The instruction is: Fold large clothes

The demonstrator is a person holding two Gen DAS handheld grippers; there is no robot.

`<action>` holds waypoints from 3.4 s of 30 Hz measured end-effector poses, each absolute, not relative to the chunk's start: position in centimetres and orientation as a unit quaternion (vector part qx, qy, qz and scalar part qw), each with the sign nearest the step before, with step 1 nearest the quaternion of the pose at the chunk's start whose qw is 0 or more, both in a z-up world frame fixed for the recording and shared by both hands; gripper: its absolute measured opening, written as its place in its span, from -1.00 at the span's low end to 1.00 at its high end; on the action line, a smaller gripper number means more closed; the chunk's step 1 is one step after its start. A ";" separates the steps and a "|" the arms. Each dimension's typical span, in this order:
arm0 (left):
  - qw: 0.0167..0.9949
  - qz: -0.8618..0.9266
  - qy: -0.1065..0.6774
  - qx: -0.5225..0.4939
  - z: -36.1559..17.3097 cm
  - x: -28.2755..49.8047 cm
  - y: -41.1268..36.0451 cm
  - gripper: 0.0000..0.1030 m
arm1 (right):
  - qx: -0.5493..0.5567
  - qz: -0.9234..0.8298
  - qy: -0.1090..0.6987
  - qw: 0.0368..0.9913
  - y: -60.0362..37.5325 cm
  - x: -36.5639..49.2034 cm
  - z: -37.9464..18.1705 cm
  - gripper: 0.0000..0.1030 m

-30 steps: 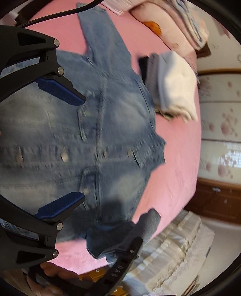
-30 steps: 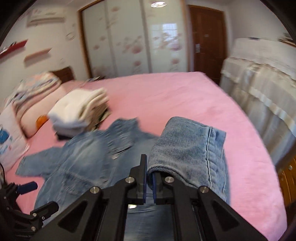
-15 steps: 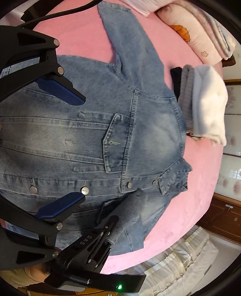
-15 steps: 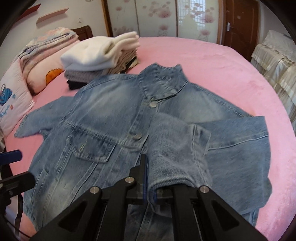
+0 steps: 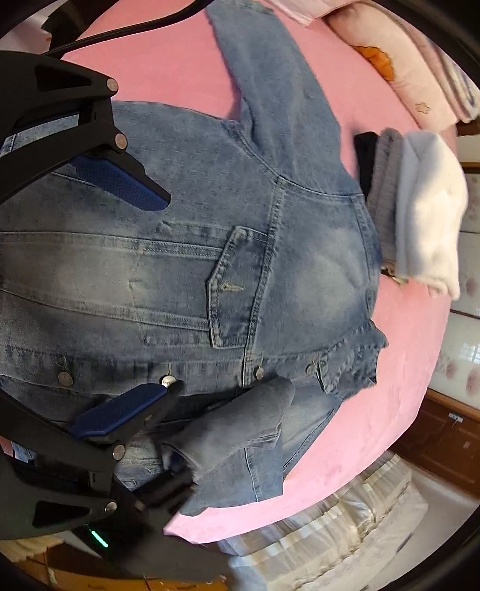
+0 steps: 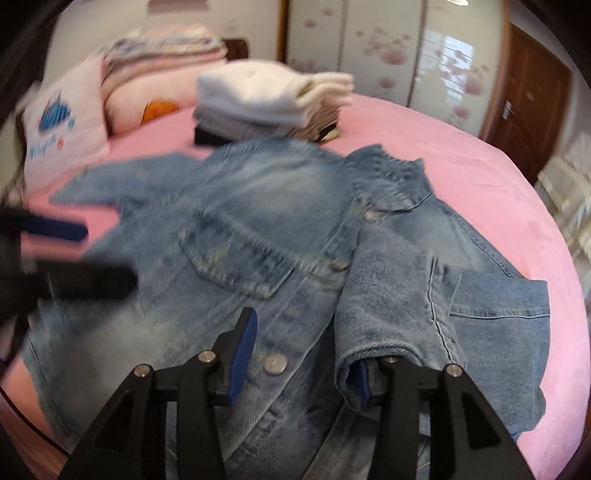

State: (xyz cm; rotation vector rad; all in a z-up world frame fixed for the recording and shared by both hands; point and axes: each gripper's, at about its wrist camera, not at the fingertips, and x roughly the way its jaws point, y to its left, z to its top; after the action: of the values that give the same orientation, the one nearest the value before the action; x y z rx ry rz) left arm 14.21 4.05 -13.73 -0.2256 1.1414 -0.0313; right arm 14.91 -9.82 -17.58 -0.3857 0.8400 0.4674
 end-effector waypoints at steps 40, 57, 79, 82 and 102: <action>0.838 -0.119 0.470 0.250 -19.5 16.6 -17.0 0.19 | 0.133 0.068 0.450 0.881 -30.3 9.5 -17.1 -0.09; 0.871 -0.087 0.479 -0.060 -13.8 23.3 -6.1 -0.81 | 0.026 -0.058 0.466 0.882 -35.8 17.4 -18.6 -0.09; 0.830 -0.019 0.503 -0.242 -21.4 23.5 3.4 -0.63 | -0.022 -0.081 0.456 0.886 -32.9 17.4 -18.3 -0.36; 0.826 -0.055 0.501 -0.253 -21.2 22.3 5.1 -0.55 | -0.008 -0.062 0.460 0.886 -32.9 16.2 -17.2 -0.18; 0.772 -0.120 0.581 -0.229 -20.8 35.9 8.7 0.06 | 0.141 0.002 0.482 0.865 -36.0 26.5 -11.5 0.26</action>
State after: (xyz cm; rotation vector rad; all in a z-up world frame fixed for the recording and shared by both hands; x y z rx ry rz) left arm 35.88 8.72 -20.75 -0.4962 1.2604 -0.2595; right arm 26.55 -35.99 -11.53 0.2959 1.0100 0.0036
